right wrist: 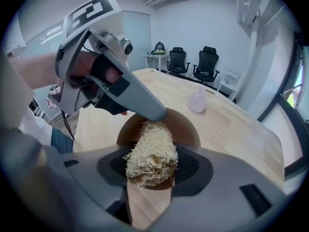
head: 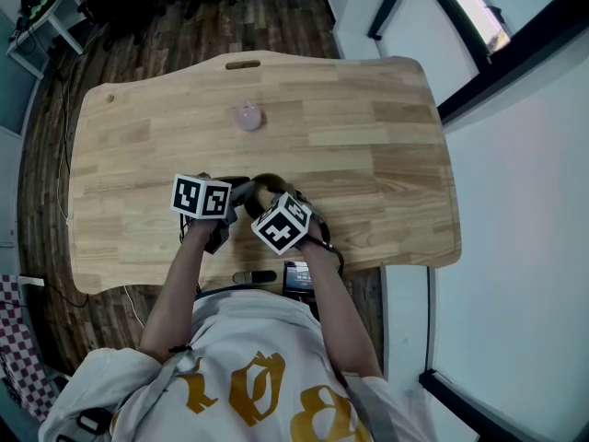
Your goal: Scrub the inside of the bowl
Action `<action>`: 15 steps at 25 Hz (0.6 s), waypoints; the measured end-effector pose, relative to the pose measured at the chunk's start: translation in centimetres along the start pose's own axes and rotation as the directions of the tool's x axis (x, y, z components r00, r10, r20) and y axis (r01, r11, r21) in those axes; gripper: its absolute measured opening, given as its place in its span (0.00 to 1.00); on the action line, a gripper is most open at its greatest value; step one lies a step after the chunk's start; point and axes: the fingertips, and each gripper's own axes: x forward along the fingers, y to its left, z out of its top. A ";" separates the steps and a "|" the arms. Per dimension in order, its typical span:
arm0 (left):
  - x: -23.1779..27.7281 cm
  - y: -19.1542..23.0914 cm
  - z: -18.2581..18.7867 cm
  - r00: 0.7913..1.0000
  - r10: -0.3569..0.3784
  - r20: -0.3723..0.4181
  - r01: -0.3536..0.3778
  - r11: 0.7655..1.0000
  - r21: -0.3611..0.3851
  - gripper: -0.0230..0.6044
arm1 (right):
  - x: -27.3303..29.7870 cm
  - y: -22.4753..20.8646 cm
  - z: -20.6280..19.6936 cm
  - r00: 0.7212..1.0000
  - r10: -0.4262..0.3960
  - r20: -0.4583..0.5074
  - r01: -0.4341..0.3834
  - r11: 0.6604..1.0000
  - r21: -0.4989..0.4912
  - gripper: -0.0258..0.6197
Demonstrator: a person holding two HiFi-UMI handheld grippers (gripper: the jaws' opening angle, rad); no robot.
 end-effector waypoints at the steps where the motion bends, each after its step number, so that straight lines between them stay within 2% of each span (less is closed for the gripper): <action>1: 0.0 0.0 0.0 1.000 0.001 -0.001 -0.001 1.000 0.000 0.13 | 0.0 0.1 0.0 1.000 0.004 0.000 -0.004 1.000 -0.005 0.34; 10: 0.2 0.4 -0.5 1.000 0.018 -0.015 -0.017 1.000 0.016 0.13 | 0.3 1.3 -0.8 0.996 0.087 -0.019 -0.087 0.996 -0.026 0.34; 15: 0.2 0.3 -0.7 0.999 0.039 -0.031 -0.037 0.997 0.074 0.13 | 0.1 2.6 -0.8 0.980 0.195 -0.033 -0.193 0.979 0.059 0.34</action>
